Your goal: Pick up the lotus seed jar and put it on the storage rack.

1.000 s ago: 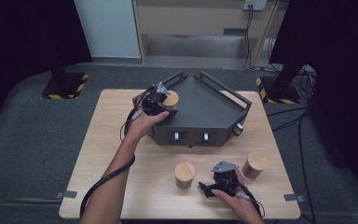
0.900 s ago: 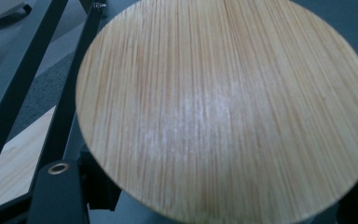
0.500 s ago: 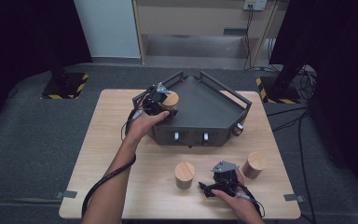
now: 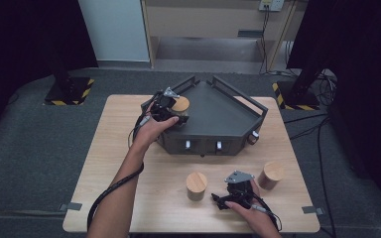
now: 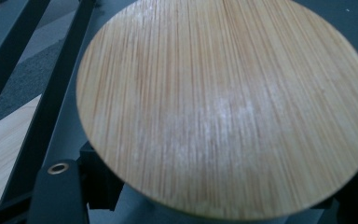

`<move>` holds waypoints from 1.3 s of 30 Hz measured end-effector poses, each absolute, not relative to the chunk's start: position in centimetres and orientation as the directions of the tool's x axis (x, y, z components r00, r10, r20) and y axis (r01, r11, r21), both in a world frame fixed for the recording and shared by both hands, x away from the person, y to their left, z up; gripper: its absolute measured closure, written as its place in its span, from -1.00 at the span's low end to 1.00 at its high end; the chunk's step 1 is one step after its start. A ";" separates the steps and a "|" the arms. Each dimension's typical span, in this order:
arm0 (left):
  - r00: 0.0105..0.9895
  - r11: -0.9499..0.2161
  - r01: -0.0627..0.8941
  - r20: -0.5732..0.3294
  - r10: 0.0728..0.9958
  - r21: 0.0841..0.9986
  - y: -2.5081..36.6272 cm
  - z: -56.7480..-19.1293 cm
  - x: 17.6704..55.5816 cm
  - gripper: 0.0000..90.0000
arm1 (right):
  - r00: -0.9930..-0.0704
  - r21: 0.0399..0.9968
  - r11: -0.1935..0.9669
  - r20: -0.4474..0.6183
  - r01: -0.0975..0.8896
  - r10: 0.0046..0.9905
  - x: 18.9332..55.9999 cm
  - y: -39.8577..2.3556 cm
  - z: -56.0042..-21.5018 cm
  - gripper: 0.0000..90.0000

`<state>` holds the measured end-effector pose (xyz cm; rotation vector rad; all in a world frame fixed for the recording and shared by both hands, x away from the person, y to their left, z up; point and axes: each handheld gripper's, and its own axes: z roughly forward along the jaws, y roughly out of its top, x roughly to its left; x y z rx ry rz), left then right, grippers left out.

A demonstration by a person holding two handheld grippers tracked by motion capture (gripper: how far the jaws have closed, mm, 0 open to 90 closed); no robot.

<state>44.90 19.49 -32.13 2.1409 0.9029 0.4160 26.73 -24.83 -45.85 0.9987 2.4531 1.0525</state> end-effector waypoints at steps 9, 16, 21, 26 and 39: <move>0.679 -0.478 0.451 0.058 0.732 0.754 19.6 -31.8 43.6 -0.81 | -0.717 0.722 0.492 0.007 0.486 0.697 26.7 -24.8 -45.8 -0.97; 0.674 -0.480 0.436 0.077 0.735 0.761 20.0 -31.1 41.9 -0.88 | -0.717 0.722 0.492 0.007 0.486 0.697 26.7 -24.8 -45.8 -0.96; 0.670 -0.481 0.426 0.090 0.737 0.766 20.3 -31.1 40.6 -0.89 | -0.717 0.722 0.493 0.007 0.486 0.697 26.7 -24.8 -45.8 -0.97; 0.657 -0.456 0.418 0.085 0.749 0.786 21.4 -31.2 39.0 -0.89 | -0.717 0.722 0.493 0.007 0.485 0.697 26.7 -24.8 -45.8 -0.97; 0.625 -0.444 0.429 0.097 0.775 0.787 23.1 -31.1 36.3 -0.96 | -0.717 0.722 0.492 0.007 0.486 0.697 26.7 -24.8 -45.8 -0.97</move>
